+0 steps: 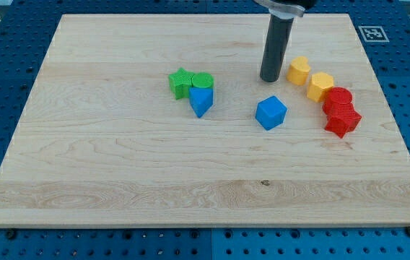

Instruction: Drag the blue cube into the bottom side of the blue triangle

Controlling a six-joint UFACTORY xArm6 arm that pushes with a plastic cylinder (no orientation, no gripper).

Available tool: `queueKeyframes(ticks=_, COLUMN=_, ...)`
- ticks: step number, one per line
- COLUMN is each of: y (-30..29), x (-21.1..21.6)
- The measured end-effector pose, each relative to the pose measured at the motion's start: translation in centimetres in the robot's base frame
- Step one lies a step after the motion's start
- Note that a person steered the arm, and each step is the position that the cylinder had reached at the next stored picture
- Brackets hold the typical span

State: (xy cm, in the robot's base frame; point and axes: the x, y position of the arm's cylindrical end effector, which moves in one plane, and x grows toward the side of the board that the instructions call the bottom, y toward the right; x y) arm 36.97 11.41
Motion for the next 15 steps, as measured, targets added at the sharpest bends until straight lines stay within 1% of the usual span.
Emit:
queueKeyframes(ticks=2, y=3.2, x=0.0)
queueKeyframes(ticks=4, y=1.9, x=-0.6)
queueKeyframes(ticks=7, y=2.7, x=-1.1)
queueKeyframes(ticks=8, y=0.6, x=-0.7)
queueKeyframes(ticks=9, y=-4.9, x=1.2)
queueKeyframes(ticks=10, y=-5.2, x=4.0)
queueKeyframes(ticks=11, y=-4.0, x=5.2)
queueKeyframes(ticks=12, y=-3.5, x=5.0)
queueKeyframes(ticks=13, y=-1.8, x=4.6)
queueKeyframes(ticks=14, y=-1.0, x=7.2)
queueKeyframes(ticks=15, y=-2.2, x=11.1)
